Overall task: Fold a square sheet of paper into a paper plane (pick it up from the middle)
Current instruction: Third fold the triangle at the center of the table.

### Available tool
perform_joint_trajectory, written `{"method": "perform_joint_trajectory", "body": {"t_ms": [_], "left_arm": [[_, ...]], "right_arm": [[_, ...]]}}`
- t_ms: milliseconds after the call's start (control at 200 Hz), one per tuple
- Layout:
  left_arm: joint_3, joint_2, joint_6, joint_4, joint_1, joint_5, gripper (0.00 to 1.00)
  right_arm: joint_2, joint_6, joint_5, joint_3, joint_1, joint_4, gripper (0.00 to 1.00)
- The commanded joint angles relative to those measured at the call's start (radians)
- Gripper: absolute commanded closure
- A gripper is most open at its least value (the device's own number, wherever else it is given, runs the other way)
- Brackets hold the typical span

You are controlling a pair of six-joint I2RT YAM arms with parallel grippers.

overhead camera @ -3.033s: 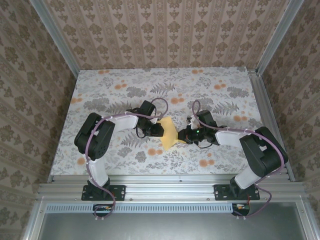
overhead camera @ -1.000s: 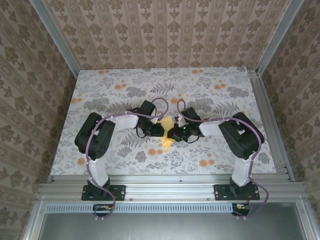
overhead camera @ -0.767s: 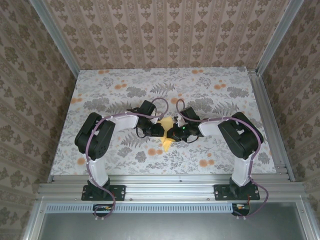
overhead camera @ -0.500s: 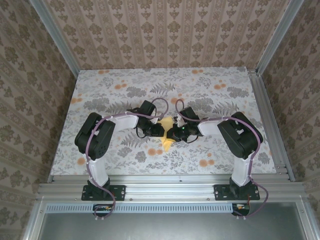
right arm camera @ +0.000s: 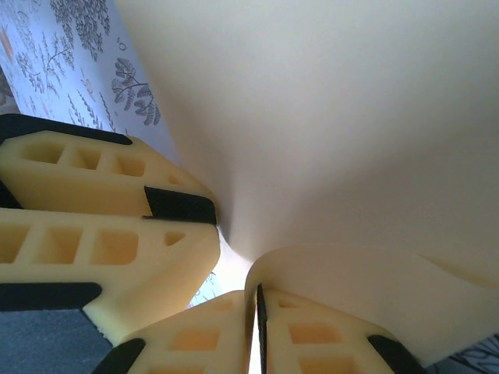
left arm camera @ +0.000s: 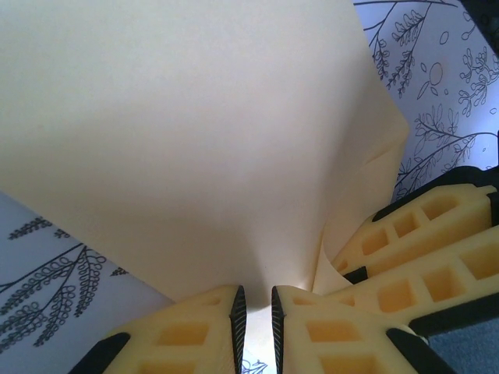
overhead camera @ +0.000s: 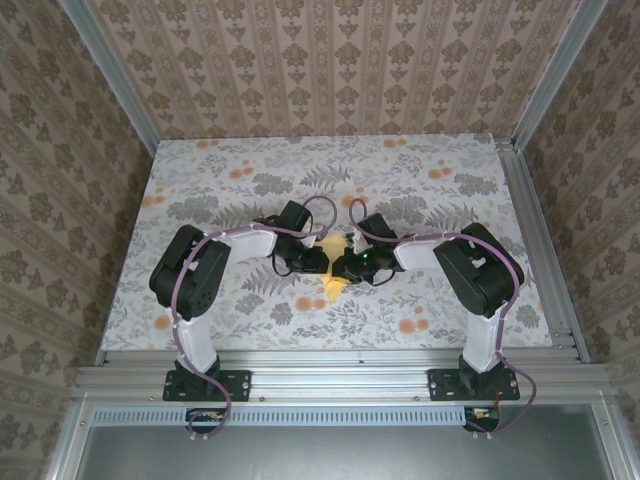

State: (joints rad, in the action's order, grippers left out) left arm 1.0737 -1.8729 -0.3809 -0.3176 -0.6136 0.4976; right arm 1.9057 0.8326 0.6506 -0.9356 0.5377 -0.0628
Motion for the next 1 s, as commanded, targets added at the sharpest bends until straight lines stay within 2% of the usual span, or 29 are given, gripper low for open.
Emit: {"method": "perform_joint_trajectory", "body": {"t_ms": [0,125,385,840,995], "left_arm": [[-0.026,-0.037,0.000,-0.021,-0.006,0.009,0.79],[-0.026,-0.037,0.000,-0.020,-0.007,0.010,0.79],[-0.026,-0.026,-0.004,-0.018,-0.005,0.012,0.79],[-0.016,0.037,-0.023,-0.014,0.029,0.035,0.78],[-0.024,0.070,-0.022,-0.024,0.043,0.033,0.78]], "right_arm": [[0.042,-0.018,-0.033,-0.016,0.011,0.032,0.84],[0.047,-0.020,-0.035,-0.016,0.011,0.031,0.79],[0.052,-0.024,-0.043,-0.010,0.013,0.038,0.63],[0.056,-0.020,-0.033,0.003,0.018,0.013,0.56],[0.058,-0.018,-0.030,0.004,0.019,0.007,0.57]]}}
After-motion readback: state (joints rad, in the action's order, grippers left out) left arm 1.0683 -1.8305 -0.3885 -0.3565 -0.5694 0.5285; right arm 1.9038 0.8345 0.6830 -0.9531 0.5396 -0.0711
